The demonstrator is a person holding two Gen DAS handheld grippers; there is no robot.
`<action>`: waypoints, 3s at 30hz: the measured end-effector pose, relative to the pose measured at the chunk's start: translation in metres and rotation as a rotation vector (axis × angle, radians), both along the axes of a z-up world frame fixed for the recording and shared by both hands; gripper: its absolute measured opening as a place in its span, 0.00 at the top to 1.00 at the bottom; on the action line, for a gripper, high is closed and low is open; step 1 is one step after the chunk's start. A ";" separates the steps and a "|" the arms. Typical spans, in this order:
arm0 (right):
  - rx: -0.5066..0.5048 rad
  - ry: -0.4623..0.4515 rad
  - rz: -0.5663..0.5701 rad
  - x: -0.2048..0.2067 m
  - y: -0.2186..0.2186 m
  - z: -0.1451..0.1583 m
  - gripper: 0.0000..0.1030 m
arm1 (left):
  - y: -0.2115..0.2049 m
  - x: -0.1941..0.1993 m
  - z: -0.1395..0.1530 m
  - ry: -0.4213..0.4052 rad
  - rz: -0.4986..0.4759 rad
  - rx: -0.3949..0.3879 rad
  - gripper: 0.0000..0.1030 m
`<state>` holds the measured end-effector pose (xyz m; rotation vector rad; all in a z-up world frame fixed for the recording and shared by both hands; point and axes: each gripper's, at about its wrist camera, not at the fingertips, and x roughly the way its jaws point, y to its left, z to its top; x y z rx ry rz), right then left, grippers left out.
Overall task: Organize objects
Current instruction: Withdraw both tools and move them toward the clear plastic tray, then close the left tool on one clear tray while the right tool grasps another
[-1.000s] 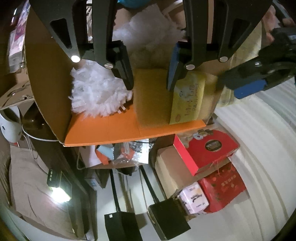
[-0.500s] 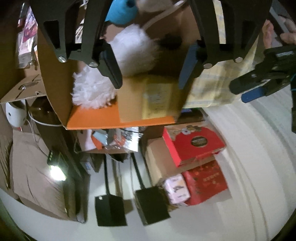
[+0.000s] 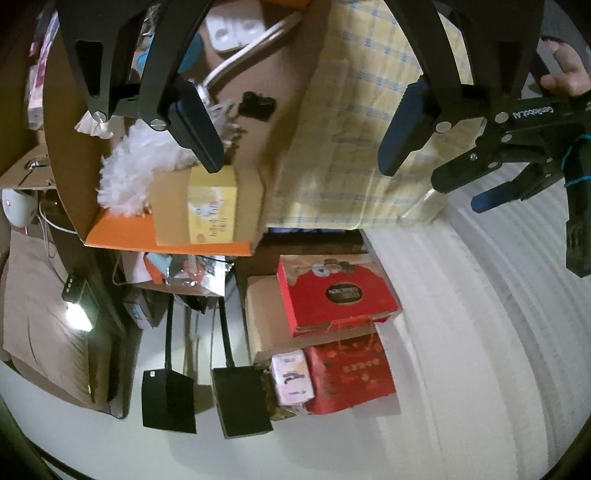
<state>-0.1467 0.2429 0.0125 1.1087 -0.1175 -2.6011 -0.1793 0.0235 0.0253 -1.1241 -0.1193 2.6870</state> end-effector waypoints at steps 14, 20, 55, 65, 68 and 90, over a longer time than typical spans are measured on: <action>0.027 0.044 0.037 0.021 -0.042 0.015 0.01 | -0.045 0.027 0.016 0.028 0.066 -0.024 0.01; 0.037 0.041 0.065 0.021 -0.064 0.014 0.01 | -0.075 0.032 0.013 0.028 0.101 -0.018 0.01; 0.225 -0.151 0.035 -0.039 -0.103 -0.080 0.42 | -0.136 -0.037 -0.114 -0.153 0.115 -0.150 0.29; 0.359 -0.183 0.020 -0.050 -0.117 -0.109 0.51 | -0.133 -0.047 -0.131 -0.174 0.101 -0.172 0.43; 0.438 -0.177 0.013 -0.053 -0.124 -0.117 0.58 | -0.132 -0.049 -0.136 -0.185 0.096 -0.182 0.51; 0.344 -0.121 0.000 -0.049 -0.104 -0.093 0.95 | -0.134 -0.026 -0.114 -0.163 0.099 -0.061 0.96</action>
